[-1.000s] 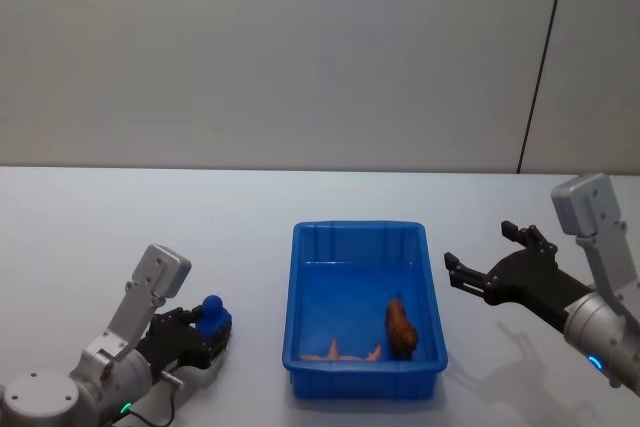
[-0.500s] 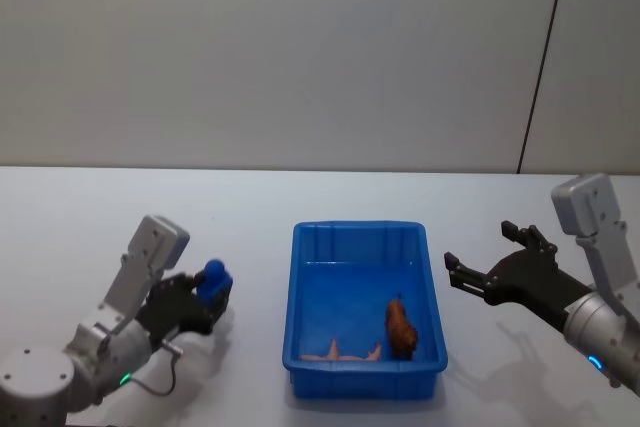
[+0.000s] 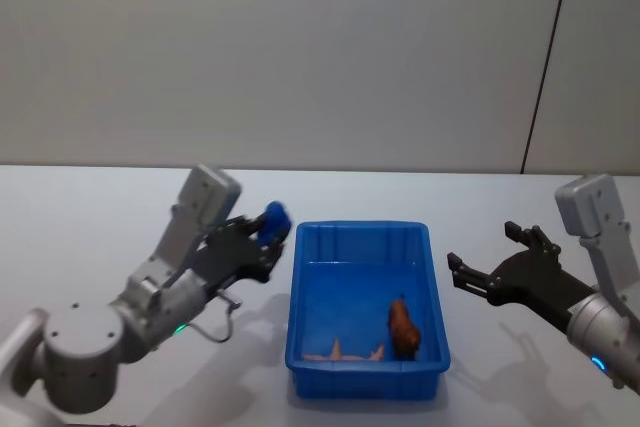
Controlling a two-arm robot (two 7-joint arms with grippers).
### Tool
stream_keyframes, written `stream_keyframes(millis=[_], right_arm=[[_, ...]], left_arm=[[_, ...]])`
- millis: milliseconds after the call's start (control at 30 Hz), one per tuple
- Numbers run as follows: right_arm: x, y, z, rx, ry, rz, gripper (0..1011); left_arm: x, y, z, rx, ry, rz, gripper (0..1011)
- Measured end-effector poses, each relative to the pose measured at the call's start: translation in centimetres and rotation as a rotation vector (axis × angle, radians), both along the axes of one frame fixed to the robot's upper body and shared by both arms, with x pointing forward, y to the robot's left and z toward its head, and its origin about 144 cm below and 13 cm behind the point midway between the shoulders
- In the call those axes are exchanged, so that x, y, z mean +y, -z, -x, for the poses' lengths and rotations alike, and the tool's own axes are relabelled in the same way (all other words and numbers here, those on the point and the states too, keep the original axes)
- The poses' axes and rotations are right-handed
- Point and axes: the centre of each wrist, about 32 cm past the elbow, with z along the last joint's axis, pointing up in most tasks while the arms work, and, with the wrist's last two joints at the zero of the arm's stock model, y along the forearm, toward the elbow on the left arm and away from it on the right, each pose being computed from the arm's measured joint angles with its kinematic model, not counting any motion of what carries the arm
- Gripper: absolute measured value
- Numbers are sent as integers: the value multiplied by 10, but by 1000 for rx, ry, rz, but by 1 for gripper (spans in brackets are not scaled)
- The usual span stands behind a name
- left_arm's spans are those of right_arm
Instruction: Pick up the two dolls from the table and place them into the box.
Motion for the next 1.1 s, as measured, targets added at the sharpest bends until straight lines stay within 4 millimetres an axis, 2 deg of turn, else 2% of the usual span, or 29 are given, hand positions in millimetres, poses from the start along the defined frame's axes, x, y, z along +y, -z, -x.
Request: stream_keyframes(millis=[33,100,367,400,433,533,600,733,800,833,1100], right_arm=[[0,0,0,0,0,0,1003],[0,0,0,0,0,0,1003],[0,0,0,0,0,0,1003],[0,0,0,0,0,0,1003],[0,0,0,0,0,0,1002],[0,0,0,0,0,0,1003],[0,0,0,0,0,0,1003],[0,0,0,0,0,0,1003],[0,0,0,0,0,0,1002],[0,0,0,0,0,0,1003],[0,0,0,0,0,0,1003]], left_arm=[[-4,-2,-1,-6,9,5,281],[-14,-6,-4,-21,36,17,327],[-42,-14,-12,-54,105,46,591],[-43,-14,-12,-57,108,47,591],[-45,-15,-13,-60,113,50,654],[-50,-16,-14,-70,124,56,711],[-53,-17,-13,-76,128,60,813],[-55,-20,-12,-93,126,64,922],[-55,-22,-10,-105,120,67,944],[-55,-23,-7,-114,116,68,996],[-53,-28,0,-144,98,77,1002]])
